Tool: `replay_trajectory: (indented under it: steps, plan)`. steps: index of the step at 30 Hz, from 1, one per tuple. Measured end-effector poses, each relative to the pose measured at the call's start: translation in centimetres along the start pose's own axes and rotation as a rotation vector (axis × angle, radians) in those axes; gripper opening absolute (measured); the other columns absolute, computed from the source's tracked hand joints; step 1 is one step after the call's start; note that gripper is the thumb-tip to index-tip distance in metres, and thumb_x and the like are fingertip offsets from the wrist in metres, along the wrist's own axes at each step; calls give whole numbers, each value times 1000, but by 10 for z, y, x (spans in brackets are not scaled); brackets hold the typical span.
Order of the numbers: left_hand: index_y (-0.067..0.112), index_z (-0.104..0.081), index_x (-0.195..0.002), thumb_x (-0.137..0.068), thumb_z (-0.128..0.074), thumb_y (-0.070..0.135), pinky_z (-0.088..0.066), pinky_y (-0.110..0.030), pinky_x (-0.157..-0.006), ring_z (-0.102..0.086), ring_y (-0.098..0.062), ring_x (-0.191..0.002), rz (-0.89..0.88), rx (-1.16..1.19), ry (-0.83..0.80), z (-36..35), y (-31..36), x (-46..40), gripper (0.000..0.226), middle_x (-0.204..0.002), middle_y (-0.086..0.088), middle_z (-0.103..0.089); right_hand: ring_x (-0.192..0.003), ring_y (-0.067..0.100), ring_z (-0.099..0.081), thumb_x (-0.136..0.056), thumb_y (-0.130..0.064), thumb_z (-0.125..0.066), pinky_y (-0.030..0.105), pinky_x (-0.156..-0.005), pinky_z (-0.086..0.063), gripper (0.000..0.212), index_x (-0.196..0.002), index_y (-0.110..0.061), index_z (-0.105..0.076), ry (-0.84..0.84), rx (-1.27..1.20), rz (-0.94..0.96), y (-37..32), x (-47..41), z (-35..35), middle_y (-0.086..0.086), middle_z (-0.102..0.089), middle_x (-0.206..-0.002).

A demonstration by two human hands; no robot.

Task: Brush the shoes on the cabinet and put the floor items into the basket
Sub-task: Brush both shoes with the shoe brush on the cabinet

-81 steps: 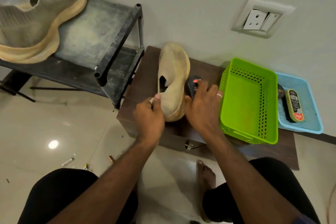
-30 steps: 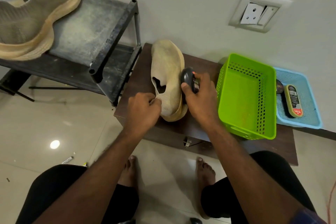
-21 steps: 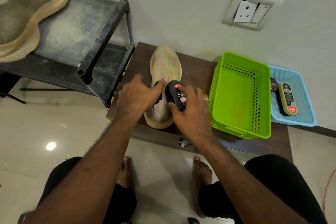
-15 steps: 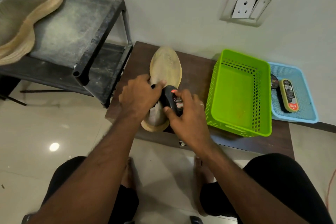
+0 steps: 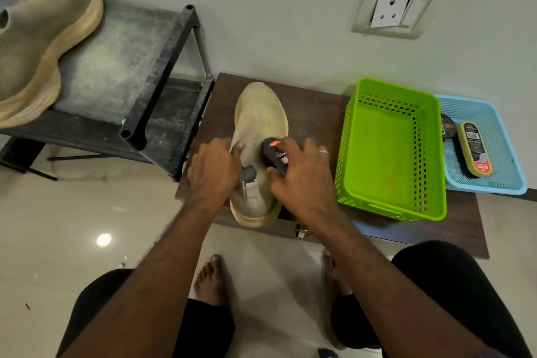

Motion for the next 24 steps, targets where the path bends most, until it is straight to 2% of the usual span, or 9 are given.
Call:
replay_trajectory:
  steps: [3,6,7,9,11,15,17,21,24]
  plan:
    - [11,-68,-112,-103,-44,50,-53,-51,-89,-62,-40,-104,33,62,0,1,-4,0,46,-112,-16,-68,-107,35,-48,-83,-44,-67,37,-87,-40,53,-129,-24,-49,69,92,-77,8,-8,7,12,-49,-117]
    - [7,-69,-107,-103,-48,46,-53,-49,-85,-63,-42,-102,52,103,18,3,-7,-3,45,-107,-18,-70,-103,36,-50,-81,-42,-69,40,-87,-40,51,-124,-19,-52,188,7,-106,12,-10,22,13,-52,-112]
    - [7,-69,-107,-103,-48,46,-52,-48,-84,-63,-42,-102,47,101,16,3,-8,-3,44,-107,-18,-70,-102,34,-50,-81,-41,-69,40,-86,-40,49,-123,-20,-53,173,-84,-70,9,-8,23,11,-52,-111]
    - [7,-69,-108,-103,-47,46,-51,-47,-81,-63,-43,-102,28,80,12,2,-6,-2,44,-107,-19,-69,-103,30,-49,-81,-39,-70,37,-86,-41,47,-123,-24,-54,20,-222,34,-4,-1,14,8,-52,-110]
    - [9,-68,-107,-102,-46,47,-49,-45,-77,-63,-44,-100,5,45,12,-1,-3,0,44,-107,-19,-69,-103,30,-48,-82,-38,-71,37,-90,-40,47,-125,-26,-57,-65,-170,86,-10,0,2,7,-54,-110]
    - [12,-69,-112,-103,-46,49,-49,-43,-78,-64,-41,-102,16,28,9,0,0,3,44,-109,-16,-69,-104,36,-49,-80,-39,-69,40,-88,-40,49,-122,-20,-54,96,130,-77,13,-21,11,13,-51,-113]
    - [11,-70,-111,-103,-47,48,-51,-45,-80,-64,-41,-101,27,47,11,1,-2,3,44,-107,-16,-70,-103,35,-48,-80,-39,-71,39,-85,-39,49,-120,-17,-53,151,11,-105,17,-20,19,14,-50,-112]
    - [11,-70,-105,-103,-46,48,-45,-39,-72,-65,-41,-98,2,42,6,2,-1,4,44,-103,-16,-70,-106,28,-44,-80,-38,-74,35,-84,-42,49,-123,-26,-54,-22,-150,59,-4,0,7,6,-49,-111]
    - [13,-69,-105,-104,-46,46,-39,-37,-72,-64,-40,-101,-6,2,-7,2,6,6,41,-107,-15,-69,-109,33,-47,-80,-38,-72,38,-89,-42,49,-124,-27,-53,-7,-63,-6,6,-12,-1,8,-51,-113]
Point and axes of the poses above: each hand's wrist, its own x-axis away from the middle knuckle, its own z-axis out of the back of the hand, y = z × x, the point moved 6 cm from there along -x, towards the middle knuckle
